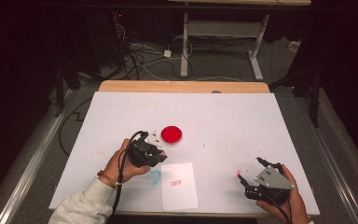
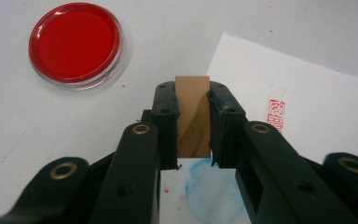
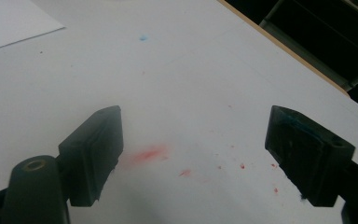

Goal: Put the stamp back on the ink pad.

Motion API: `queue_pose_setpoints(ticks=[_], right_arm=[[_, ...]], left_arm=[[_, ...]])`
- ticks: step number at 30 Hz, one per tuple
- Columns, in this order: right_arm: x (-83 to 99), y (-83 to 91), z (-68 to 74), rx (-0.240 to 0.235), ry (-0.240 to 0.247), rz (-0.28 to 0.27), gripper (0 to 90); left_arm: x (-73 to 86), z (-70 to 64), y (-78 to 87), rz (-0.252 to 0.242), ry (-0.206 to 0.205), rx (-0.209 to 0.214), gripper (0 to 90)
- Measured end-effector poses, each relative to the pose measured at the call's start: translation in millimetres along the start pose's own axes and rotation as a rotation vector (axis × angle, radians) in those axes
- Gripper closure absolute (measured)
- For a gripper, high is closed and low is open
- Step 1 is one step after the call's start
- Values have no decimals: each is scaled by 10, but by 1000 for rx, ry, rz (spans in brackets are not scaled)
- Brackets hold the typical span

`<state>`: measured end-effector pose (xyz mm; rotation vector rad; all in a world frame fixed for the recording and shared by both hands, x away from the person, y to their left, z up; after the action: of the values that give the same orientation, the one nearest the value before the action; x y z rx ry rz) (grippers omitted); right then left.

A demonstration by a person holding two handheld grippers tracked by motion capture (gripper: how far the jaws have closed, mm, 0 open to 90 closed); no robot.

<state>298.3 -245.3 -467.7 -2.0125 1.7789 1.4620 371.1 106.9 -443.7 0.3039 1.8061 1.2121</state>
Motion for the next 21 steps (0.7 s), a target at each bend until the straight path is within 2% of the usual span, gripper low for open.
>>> queue_pose_setpoints(ticks=[10, 21], right_arm=[[4, -2, 2, -1, 3, 1, 197], [-2, -12, 14, -2, 3, 3, 197]], left_arm=[[21, 147, 4, -1, 38, -24, 736], [-76, 302, -9, -16, 65, -26, 736]])
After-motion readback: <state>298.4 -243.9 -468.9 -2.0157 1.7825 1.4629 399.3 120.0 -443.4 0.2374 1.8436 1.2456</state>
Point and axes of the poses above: each handheld gripper's, and its own axes: y roughly backward along the jaws, x roughly out of its underside, z roughly to its left, the point moved 4 cm from there along -y, roughly forward along the jaws, and after that the axes turned 11 degrees about y, right-handed, at the moved point
